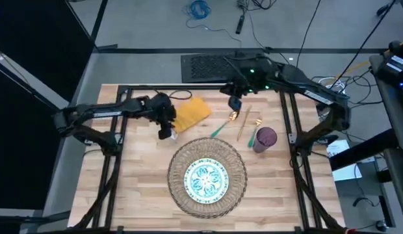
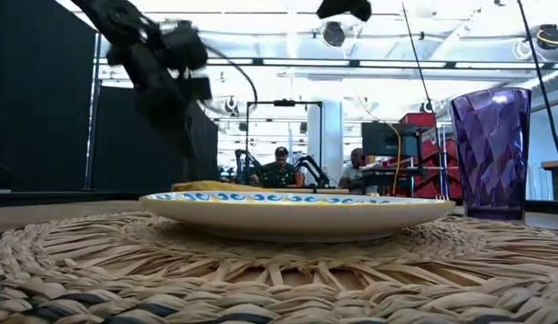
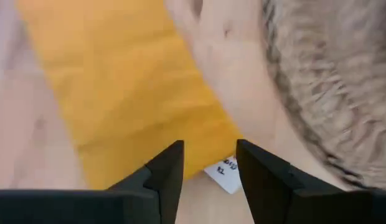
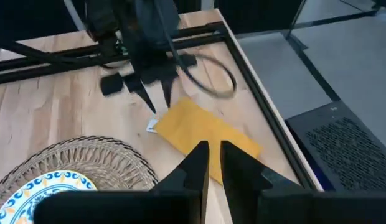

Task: Set table place
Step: Fold the yellow table napkin

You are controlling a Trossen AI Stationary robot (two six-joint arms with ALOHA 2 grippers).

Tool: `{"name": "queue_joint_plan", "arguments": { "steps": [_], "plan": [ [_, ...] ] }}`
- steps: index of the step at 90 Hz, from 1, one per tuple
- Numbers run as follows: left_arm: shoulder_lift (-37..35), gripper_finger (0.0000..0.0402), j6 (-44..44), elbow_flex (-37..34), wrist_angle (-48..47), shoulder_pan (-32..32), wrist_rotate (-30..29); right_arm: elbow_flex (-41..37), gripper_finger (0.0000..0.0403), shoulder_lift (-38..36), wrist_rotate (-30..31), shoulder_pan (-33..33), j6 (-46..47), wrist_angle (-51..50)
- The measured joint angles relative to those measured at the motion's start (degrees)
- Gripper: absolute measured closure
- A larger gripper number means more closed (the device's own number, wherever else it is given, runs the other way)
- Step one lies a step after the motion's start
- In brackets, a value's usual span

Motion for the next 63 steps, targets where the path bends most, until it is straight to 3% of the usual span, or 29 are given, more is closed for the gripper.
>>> {"name": "queue_joint_plan", "arguments": {
  "steps": [9, 17, 33, 48, 63],
  "plan": [
    [-3.7, 0.0269, -0.5, 1.4, 2.8, 0.2, -4.6, 0.0, 0.0376, -0.2, 0.5, 0.3, 0.5, -1.4],
    [-2.5, 0.0271, -0.6, 3.8, 4.4, 1.8, -5.5, 0.0, 0.0376, 0.1, 1.3, 0.5, 1.2, -1.8],
    [9.0, 0.0279, 0.1, 8.2, 5.4, 4.3, -5.4, 0.0, 0.0376, 0.2, 2.3, 1.4, 2.7, -3.0],
    [19.3, 0.0281, 1.6, 13.0, 6.2, 4.6, -4.9, 0.0, 0.0376, -0.5, 9.6, 4.4, 2.9, -7.1],
    [26.5, 0.0281, 1.8, 16.1, 6.6, 4.8, -4.4, 0.0, 0.0376, -1.2, 12.8, 7.1, 2.9, -10.6]
  ]
}}
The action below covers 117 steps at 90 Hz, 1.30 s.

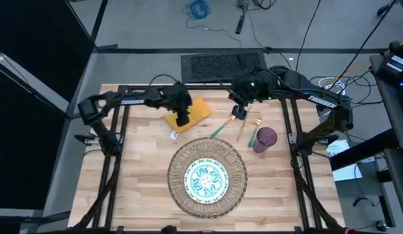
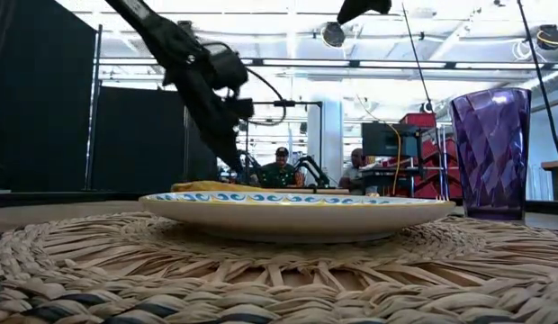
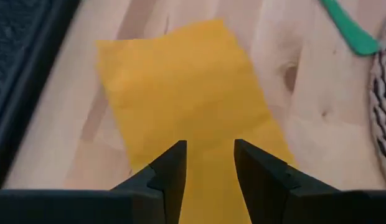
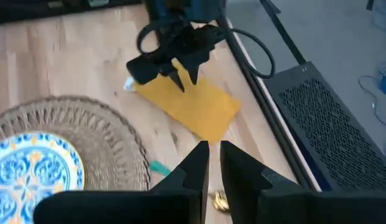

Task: Set table place
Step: Fold the yellow table napkin, then move the folded yellow table napkin to the left of the brown table mat

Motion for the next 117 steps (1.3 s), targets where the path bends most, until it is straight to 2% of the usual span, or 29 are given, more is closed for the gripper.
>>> {"name": "queue_joint_plan", "arguments": {
  "steps": [14, 26, 39, 54, 68, 80, 94, 107, 117],
  "plan": [
    [4.8, 0.0282, -0.6, 0.1, -0.7, 0.2, 0.3, 0.0, 0.0376, -1.9, 0.9, 1.0, -0.8, -0.8],
    [6.2, 0.0282, -5.0, 0.0, -1.2, 0.9, -4.7, 0.0, 0.0376, -3.7, 0.9, 1.0, -1.9, -0.7],
    [5.7, 0.0282, -16.4, 0.1, -5.2, 2.4, -10.9, 0.0, 0.0376, -5.5, 0.9, 1.0, -2.8, -0.7],
    [4.5, 0.0282, -25.1, -0.3, -14.0, 2.5, -11.6, 0.0, 0.0376, -7.0, 0.9, 1.0, -3.6, -0.8],
    [3.5, 0.0282, -30.0, -2.9, -17.1, -1.8, -11.6, 0.0, 0.0376, -7.4, 0.8, 1.0, -3.6, -1.2],
    [3.5, 0.0282, -30.4, -3.8, -24.5, -7.0, -12.5, 0.0, 0.0376, -7.4, 0.7, 1.0, -3.1, -2.9],
    [0.9, 0.0282, -34.8, -7.8, -25.1, -12.8, -12.9, 0.0, 0.0376, -7.4, 0.6, 1.0, -1.5, -5.8],
    [-3.7, 0.0282, -40.7, -12.4, -25.4, -17.9, -10.5, 0.0, 0.0376, -7.4, 0.6, 1.1, -0.5, -6.3],
    [-8.7, 0.0282, -46.9, -16.3, -25.2, -22.8, -6.3, 0.0, 0.0376, -7.4, 0.6, 1.8, -0.3, -6.3]
  ]
}}
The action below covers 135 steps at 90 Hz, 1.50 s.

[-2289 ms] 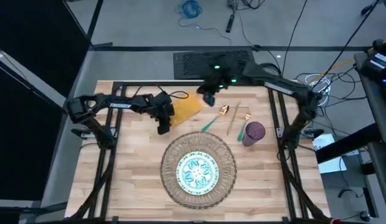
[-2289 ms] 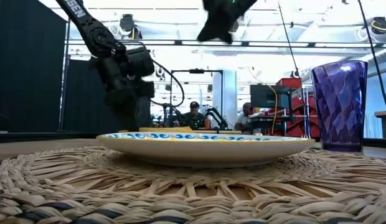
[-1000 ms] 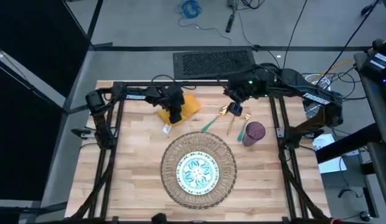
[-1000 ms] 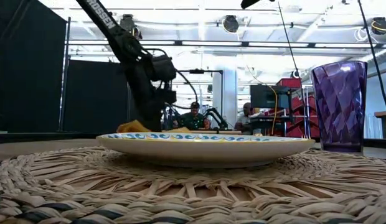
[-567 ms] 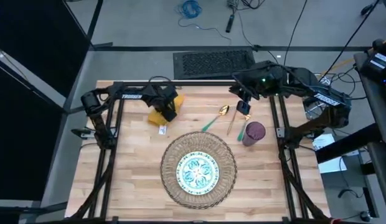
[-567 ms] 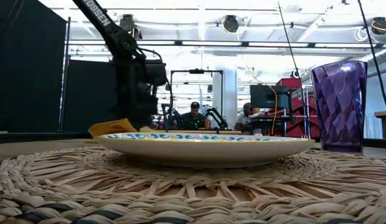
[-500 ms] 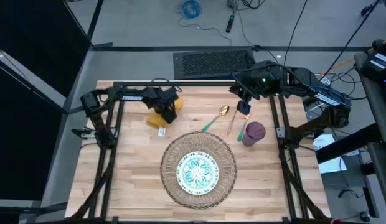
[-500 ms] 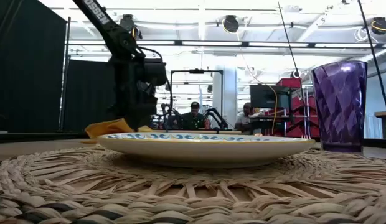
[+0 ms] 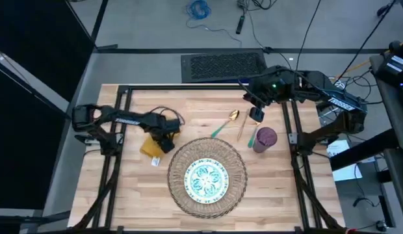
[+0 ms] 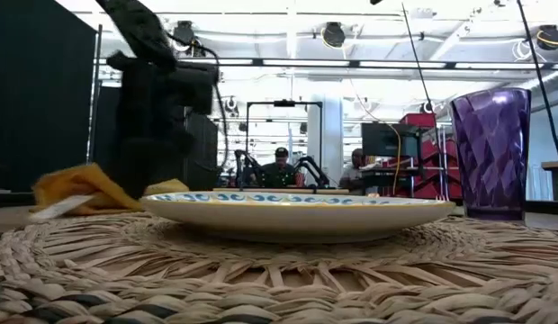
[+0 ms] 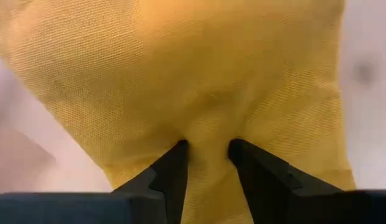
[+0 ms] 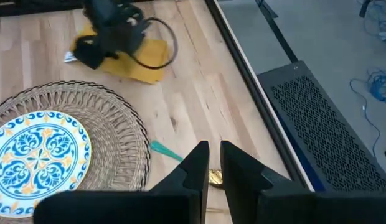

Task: Set table place
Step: Move the folded yellow table napkin to the left of the brown table mat

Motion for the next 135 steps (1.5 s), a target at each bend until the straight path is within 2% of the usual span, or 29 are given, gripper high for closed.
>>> {"name": "queue_joint_plan", "arguments": {
  "steps": [23, 36, 46, 64, 75, 89, 100, 116, 135],
  "plan": [
    [-8.9, 0.0282, -17.4, -8.7, 1.1, -13.4, 3.0, 0.0, 0.0376, 0.0, 0.0, 2.6, 0.4, 1.0],
    [-10.1, 0.0282, -28.1, -10.1, 3.7, -21.5, 4.4, 0.0, 0.0376, 0.0, 0.0, 3.8, 0.9, 1.4],
    [-10.0, 0.0282, -36.9, -10.0, 9.8, -27.0, 5.2, 0.0, 0.0376, 0.0, 0.0, 4.6, 1.2, 1.4],
    [-9.8, 0.0282, -57.3, -8.1, 6.7, -33.7, -2.2, 0.0, 0.0376, 0.0, 0.0, 6.3, 1.6, 1.3],
    [-9.8, 0.0282, -66.4, -8.0, 6.3, -34.9, -2.8, 0.0, 0.0376, 0.0, 0.1, 7.5, 1.8, 0.7],
    [-9.8, 0.0282, -67.6, -8.0, 13.1, -34.9, -0.1, 0.0, 0.0376, 0.0, 0.0, 9.0, 1.6, 1.2],
    [-9.8, 0.0282, -69.2, -8.0, 17.9, -35.4, -1.2, 0.0, 0.0376, 0.0, 0.0, 9.0, 0.6, 2.3],
    [-9.8, 0.0282, -72.1, -8.0, 16.8, -37.1, -2.7, 0.0, 0.0376, 0.0, 0.1, 8.8, -0.4, 2.2],
    [-9.8, 0.0282, -69.4, -8.0, 18.1, -39.2, -3.8, 0.0, 0.0376, 0.0, 0.1, 8.8, -0.8, 2.3]
  ]
}}
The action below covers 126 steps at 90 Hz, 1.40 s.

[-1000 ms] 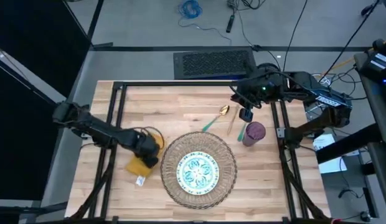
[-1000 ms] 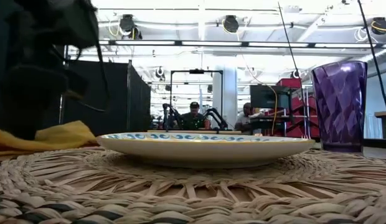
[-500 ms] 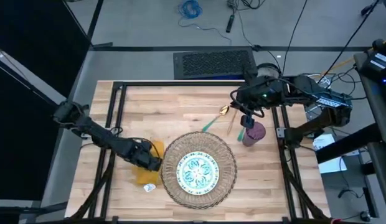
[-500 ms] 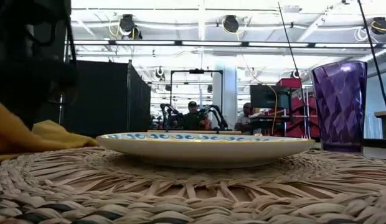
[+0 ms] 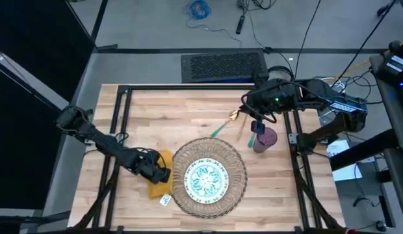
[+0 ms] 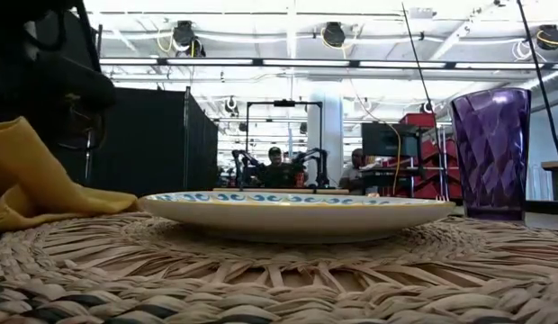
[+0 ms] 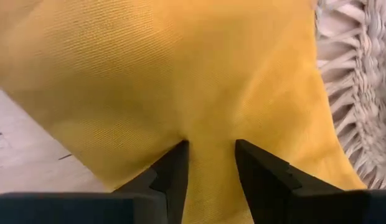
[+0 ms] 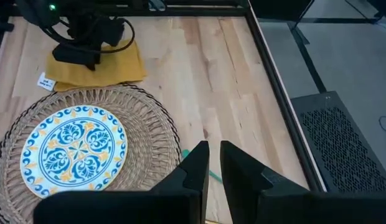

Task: Set table place
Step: Move the folded yellow table napkin to the left of the brown table mat, then adjust the folded yellow table napkin

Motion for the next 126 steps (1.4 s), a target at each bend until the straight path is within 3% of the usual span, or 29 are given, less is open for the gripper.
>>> {"name": "queue_joint_plan", "arguments": {
  "steps": [18, 29, 42, 50, 67, 81, 94, 111, 126],
  "plan": [
    [-1.8, 0.0282, 4.6, 3.6, -5.2, -1.0, -2.5, 0.0, 0.0376, 0.0, 0.0, 0.0, -1.2, 3.2],
    [-3.6, 0.0282, 7.7, 8.8, -12.6, -1.7, -7.5, 0.0, 0.0376, 0.2, -0.1, 0.0, -0.9, 4.8],
    [-4.2, 0.0282, 11.8, 14.8, -14.4, -3.4, -15.1, -1.4, 0.0376, 1.9, -0.7, 0.6, 2.0, 5.3],
    [-4.1, 0.0282, 15.3, 17.7, -11.6, -5.7, -19.8, -6.7, 0.0376, 3.1, -1.7, 2.3, 2.9, 8.0],
    [-0.8, 0.0282, 16.2, 19.1, -2.5, -12.9, -26.5, -24.9, 0.0376, 2.6, -2.2, 4.8, 5.9, 25.3],
    [5.1, 0.0282, 13.8, 19.1, 0.6, -16.7, -25.0, -38.3, 0.0376, 2.7, -3.3, 5.1, 9.4, 40.7],
    [10.1, 0.0282, 15.4, 22.8, -3.3, -17.0, -23.2, -47.2, 0.0376, 2.7, -6.0, 4.0, 11.2, 53.3],
    [15.6, 0.0282, 23.8, 29.7, -10.9, -16.4, -21.5, -49.8, 0.0376, 2.6, -9.8, 1.7, 12.7, 55.5],
    [19.2, 0.0282, 30.4, 35.6, -23.0, -14.9, -16.0, -49.8, 0.0376, 2.6, -10.7, 1.2, 11.5, 56.7]
  ]
}}
